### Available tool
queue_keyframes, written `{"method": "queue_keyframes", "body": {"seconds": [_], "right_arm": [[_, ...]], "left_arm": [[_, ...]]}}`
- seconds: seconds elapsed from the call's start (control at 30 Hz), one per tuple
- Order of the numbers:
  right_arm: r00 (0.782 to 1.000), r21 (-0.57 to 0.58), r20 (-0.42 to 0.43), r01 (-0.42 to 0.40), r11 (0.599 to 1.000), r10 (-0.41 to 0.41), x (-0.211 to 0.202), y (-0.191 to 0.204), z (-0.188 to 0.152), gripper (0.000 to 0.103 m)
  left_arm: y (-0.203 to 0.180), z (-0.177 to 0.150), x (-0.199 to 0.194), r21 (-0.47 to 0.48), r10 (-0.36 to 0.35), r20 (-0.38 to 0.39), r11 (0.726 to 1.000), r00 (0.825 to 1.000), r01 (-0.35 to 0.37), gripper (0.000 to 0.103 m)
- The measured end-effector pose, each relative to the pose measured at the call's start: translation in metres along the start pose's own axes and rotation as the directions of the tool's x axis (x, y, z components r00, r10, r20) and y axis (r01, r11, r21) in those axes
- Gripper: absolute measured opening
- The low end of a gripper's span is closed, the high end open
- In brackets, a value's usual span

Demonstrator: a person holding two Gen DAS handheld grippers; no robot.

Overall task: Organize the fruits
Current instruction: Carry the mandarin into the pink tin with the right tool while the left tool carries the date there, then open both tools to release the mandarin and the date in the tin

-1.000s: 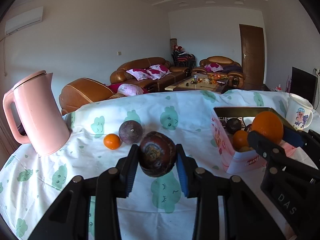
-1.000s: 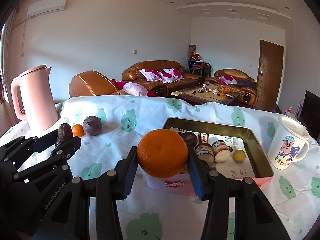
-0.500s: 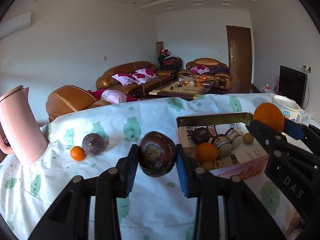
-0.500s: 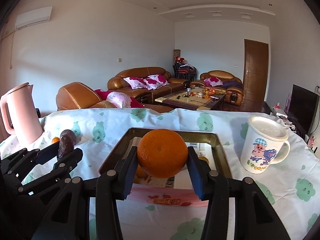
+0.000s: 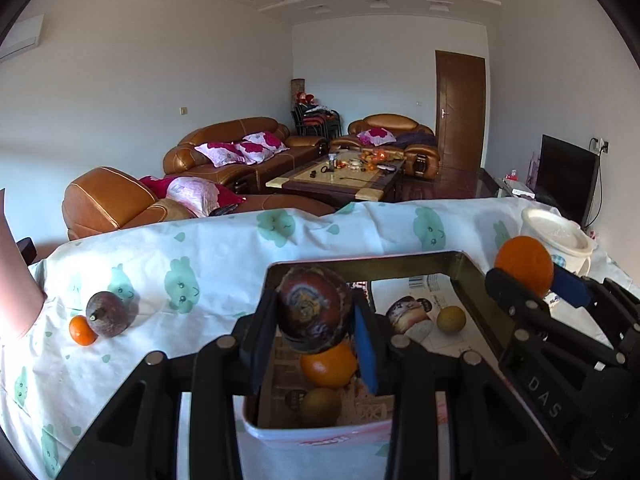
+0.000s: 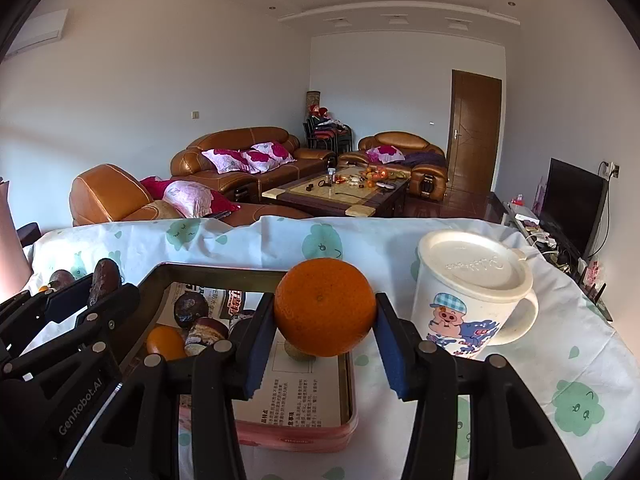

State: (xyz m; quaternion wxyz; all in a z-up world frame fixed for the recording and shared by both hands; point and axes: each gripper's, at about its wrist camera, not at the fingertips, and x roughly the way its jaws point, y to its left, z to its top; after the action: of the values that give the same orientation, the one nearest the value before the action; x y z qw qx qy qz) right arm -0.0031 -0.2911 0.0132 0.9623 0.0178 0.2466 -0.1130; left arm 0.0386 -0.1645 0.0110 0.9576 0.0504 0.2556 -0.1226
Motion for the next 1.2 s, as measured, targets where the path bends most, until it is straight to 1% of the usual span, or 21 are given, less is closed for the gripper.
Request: {"method": "queue_keyframes", "body": {"seconds": [0.07, 0.2, 0.3, 0.4, 0.47, 0.53, 0.63, 0.67, 0.73, 0.77, 0.8, 0.83, 0.87, 0.9, 0.93, 0.97, 1.03, 1.1, 1.2], "right_arm": [[1.000, 0.004, -0.019, -0.015, 1.000, 0.015, 0.008, -0.001, 0.001, 0.050], [0.994, 0.016, -0.072, -0.079, 0.997, 0.080, 0.023, 0.002, 0.001, 0.051], [0.984, 0.042, -0.100, -0.141, 0.989, 0.145, 0.030, 0.000, -0.001, 0.051], [0.972, 0.065, -0.118, -0.195, 0.979, 0.202, 0.033, -0.001, -0.001, 0.051], [0.968, 0.079, -0.117, -0.215, 0.973, 0.223, 0.034, -0.003, -0.002, 0.051], [0.966, 0.091, -0.099, -0.230, 0.969, 0.239, 0.030, -0.006, -0.002, 0.051], [0.956, 0.135, -0.083, -0.270, 0.953, 0.283, 0.028, -0.012, -0.003, 0.052], [0.950, 0.156, -0.082, -0.285, 0.946, 0.300, 0.029, -0.014, -0.003, 0.052], [0.944, 0.187, -0.076, -0.302, 0.935, 0.320, 0.029, -0.018, -0.003, 0.053], [0.945, 0.198, -0.065, -0.301, 0.933, 0.319, 0.027, -0.019, -0.002, 0.054], [0.948, 0.208, -0.044, -0.299, 0.931, 0.314, 0.024, -0.022, -0.001, 0.056], [0.952, 0.215, -0.014, -0.295, 0.931, 0.305, 0.018, -0.024, 0.000, 0.068], [0.958, 0.214, 0.024, -0.285, 0.934, 0.287, 0.012, -0.026, 0.001, 0.075], [0.964, 0.203, 0.065, -0.266, 0.942, 0.258, 0.004, -0.026, 0.002, 0.084], [0.967, 0.186, 0.102, -0.248, 0.951, 0.232, -0.002, -0.025, 0.003, 0.089], [0.968, 0.164, 0.132, -0.233, 0.959, 0.212, -0.008, -0.022, 0.004, 0.090], [0.972, 0.124, 0.158, -0.193, 0.973, 0.173, -0.015, -0.016, 0.006, 0.090], [0.978, 0.107, 0.166, -0.149, 0.983, 0.130, -0.017, -0.012, 0.006, 0.090], [0.983, 0.106, 0.162, -0.105, 0.989, 0.087, -0.019, -0.013, 0.006, 0.090]], "left_arm": [[-0.003, 0.001, 0.009, 0.000, -0.002, -0.022, 1.000, 1.000, 0.002, 0.038], [-0.005, -0.001, 0.023, 0.002, -0.011, -0.068, 1.000, 0.998, 0.012, 0.038], [-0.003, -0.001, 0.026, -0.012, -0.025, -0.084, 1.000, 0.996, 0.024, 0.038], [-0.001, -0.001, 0.026, -0.024, -0.013, -0.083, 1.000, 0.996, 0.011, 0.042], [0.001, -0.002, 0.022, -0.025, 0.000, -0.065, 1.000, 0.998, -0.002, 0.047], [0.004, -0.002, 0.017, -0.032, 0.028, -0.043, 0.999, 0.999, -0.029, 0.061], [0.011, -0.004, 0.011, -0.056, 0.047, -0.023, 0.997, 0.999, -0.048, 0.073], [0.012, -0.004, 0.011, -0.061, 0.050, -0.024, 0.997, 0.998, -0.051, 0.074], [0.015, -0.005, 0.009, -0.068, 0.057, -0.024, 0.996, 0.998, -0.058, 0.084], [0.016, -0.005, 0.008, -0.069, 0.059, -0.022, 0.996, 0.998, -0.061, 0.089], [0.015, -0.005, 0.007, -0.063, 0.054, -0.018, 0.996, 0.998, -0.055, 0.103], [0.014, -0.006, 0.004, -0.055, 0.053, -0.004, 0.997, 0.999, -0.053, 0.103], [0.011, -0.005, 0.002, -0.043, 0.055, 0.008, 0.998, 0.998, -0.054, 0.103], [0.007, -0.006, -0.001, -0.025, 0.058, 0.022, 0.998, 0.998, -0.057, 0.103], [0.004, -0.006, -0.003, -0.003, 0.062, 0.035, 0.998, 0.997, -0.062, 0.103], [0.000, -0.006, -0.005, 0.020, 0.071, 0.045, 0.997, 0.996, -0.072, 0.103], [-0.005, -0.007, -0.008, 0.049, 0.091, 0.056, 0.994, 0.994, -0.094, 0.103], [-0.006, -0.007, -0.010, 0.053, 0.093, 0.058, 0.994, 0.994, -0.096, 0.103], [-0.005, -0.008, -0.011, 0.039, 0.098, 0.058, 0.994, 0.994, -0.100, 0.103]]}}
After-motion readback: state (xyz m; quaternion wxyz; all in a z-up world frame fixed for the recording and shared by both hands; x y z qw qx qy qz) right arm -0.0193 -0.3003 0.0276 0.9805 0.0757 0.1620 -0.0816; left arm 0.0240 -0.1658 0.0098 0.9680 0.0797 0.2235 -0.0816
